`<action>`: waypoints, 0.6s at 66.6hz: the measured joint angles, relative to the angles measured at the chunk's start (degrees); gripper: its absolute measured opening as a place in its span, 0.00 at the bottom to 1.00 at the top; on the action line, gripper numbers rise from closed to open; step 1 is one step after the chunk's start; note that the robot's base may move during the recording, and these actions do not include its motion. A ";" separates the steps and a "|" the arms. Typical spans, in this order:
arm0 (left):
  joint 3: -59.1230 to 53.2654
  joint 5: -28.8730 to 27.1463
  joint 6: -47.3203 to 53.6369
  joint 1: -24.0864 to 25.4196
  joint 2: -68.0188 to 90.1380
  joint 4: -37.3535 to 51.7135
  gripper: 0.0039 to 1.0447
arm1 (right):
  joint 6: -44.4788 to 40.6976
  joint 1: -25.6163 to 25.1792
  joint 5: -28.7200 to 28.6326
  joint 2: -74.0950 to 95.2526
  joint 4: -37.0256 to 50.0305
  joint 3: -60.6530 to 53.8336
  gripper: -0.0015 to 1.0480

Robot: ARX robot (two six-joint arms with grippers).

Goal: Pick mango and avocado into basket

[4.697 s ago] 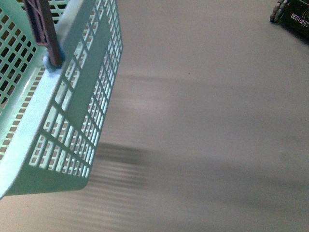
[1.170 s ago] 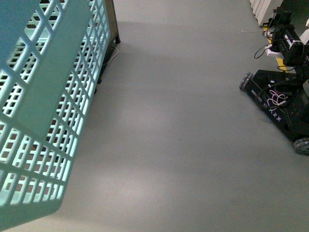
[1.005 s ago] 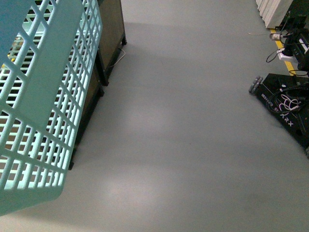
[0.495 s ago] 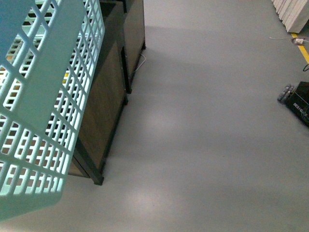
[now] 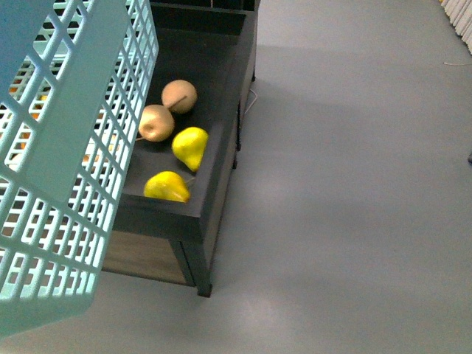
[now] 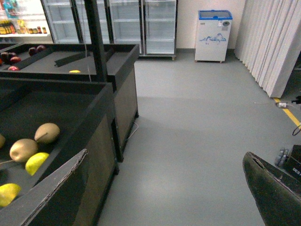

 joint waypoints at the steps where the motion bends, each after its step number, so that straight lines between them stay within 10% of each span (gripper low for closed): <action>1: 0.00 -0.07 0.00 0.00 0.02 0.00 0.12 | 0.00 0.00 -0.09 0.00 0.00 0.00 0.92; 40: -0.02 -0.09 0.00 0.11 -0.04 -0.04 0.12 | 0.00 0.00 -0.02 -0.07 -0.04 0.00 0.92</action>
